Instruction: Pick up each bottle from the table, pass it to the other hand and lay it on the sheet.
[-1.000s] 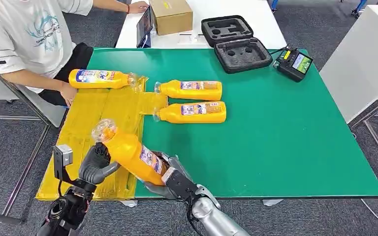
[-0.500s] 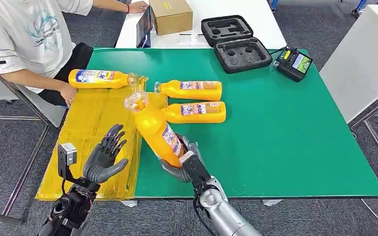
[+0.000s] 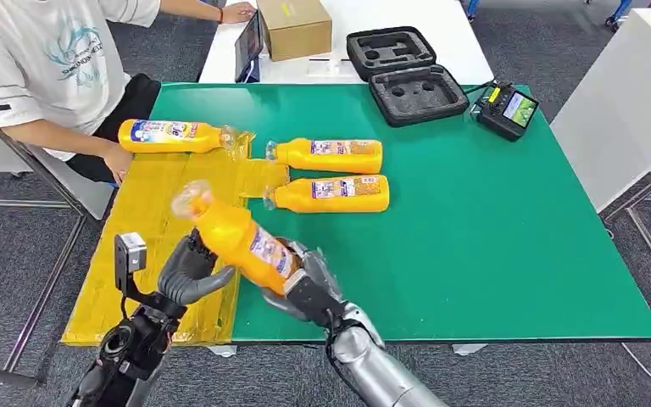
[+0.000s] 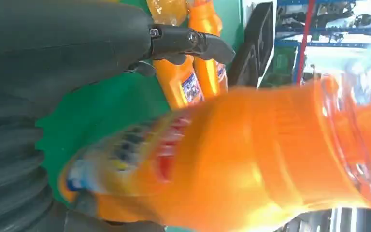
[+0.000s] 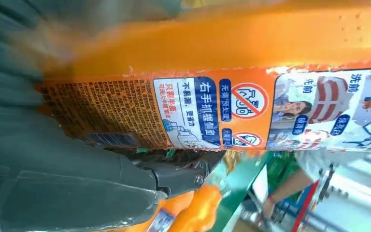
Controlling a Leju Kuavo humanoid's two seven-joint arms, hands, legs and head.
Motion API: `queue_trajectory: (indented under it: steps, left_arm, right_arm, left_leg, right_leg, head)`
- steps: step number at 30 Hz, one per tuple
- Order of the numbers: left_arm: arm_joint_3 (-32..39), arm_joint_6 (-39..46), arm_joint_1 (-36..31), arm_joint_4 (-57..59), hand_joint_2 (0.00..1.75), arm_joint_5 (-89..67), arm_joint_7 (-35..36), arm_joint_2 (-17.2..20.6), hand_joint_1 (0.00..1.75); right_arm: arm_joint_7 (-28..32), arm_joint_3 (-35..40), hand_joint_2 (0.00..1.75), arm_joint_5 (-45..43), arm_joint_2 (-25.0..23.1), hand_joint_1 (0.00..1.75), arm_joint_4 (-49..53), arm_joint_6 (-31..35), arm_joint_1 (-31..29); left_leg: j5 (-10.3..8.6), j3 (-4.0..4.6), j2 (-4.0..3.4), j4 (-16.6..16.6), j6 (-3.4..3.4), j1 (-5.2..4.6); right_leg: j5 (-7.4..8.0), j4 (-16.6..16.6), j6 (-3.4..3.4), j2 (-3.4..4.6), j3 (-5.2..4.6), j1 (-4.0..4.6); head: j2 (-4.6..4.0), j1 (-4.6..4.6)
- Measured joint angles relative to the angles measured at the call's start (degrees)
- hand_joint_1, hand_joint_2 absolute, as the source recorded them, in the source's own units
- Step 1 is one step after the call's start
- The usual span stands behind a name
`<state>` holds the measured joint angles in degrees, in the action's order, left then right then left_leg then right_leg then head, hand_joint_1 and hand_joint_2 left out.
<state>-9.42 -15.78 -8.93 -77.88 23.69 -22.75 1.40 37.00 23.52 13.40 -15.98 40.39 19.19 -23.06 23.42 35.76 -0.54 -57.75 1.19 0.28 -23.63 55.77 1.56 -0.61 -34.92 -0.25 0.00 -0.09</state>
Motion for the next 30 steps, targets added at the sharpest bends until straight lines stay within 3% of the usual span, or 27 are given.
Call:
queue_trajectory:
  steps: [19, 20, 21, 22, 30]
  left_arm:
    - [-1.42, 0.88, -0.67, 1.92, 1.75, 0.09, 0.48, 0.04, 0.00]
    - [-1.42, 1.00, -0.60, 1.92, 1.75, 0.09, 0.48, 0.06, 0.16]
    - [-1.42, 1.05, -0.47, 1.92, 1.75, 0.09, 0.48, 0.09, 1.57]
    - [-1.42, 1.23, -0.36, 1.92, 1.75, 0.09, 0.48, 0.11, 1.73]
    - [-1.42, 3.02, 0.70, 1.70, 1.75, -0.02, -0.22, 0.17, 1.75]
  right_arm:
    - [-0.72, 3.06, 1.75, 1.18, -1.99, 1.75, -3.37, -3.28, -0.02]
    - [-0.81, 3.15, 1.75, 1.18, -2.12, 1.75, -3.56, -3.30, -0.05]
    - [-0.83, 3.19, 1.75, 1.18, -2.16, 1.75, -3.82, -3.32, -0.08]
    - [-0.83, 3.19, 1.75, 1.18, -2.30, 1.75, -4.05, -3.34, -0.10]
    - [-0.79, 3.26, 1.75, 1.71, -2.45, 1.75, -5.75, -3.82, -0.90]
  left_leg:
    - [0.00, 0.01, 0.00, 0.00, 0.00, 0.00]
    - [0.00, 0.01, 0.00, 0.00, 0.00, 0.00]
    - [0.00, 0.01, 0.00, 0.00, 0.00, 0.00]
    - [0.00, 0.01, 0.00, 0.00, 0.00, 0.00]
    - [0.00, 0.01, 0.00, 0.00, 0.00, 0.00]
  right_leg:
    - [0.00, 0.00, 0.00, 0.00, 0.01, 0.00]
    - [0.00, 0.00, 0.00, 0.00, 0.00, 0.00]
    - [0.00, 0.00, 0.00, 0.00, 0.00, 0.00]
    - [0.00, 0.00, 0.00, 0.00, 0.00, 0.00]
    - [0.00, 0.00, 0.00, 0.00, 0.01, -0.01]
  head:
    - [0.00, 0.00]
    - [0.00, 0.00]
    - [0.00, 0.00]
    - [0.00, 0.00]
    - [0.00, 0.00]
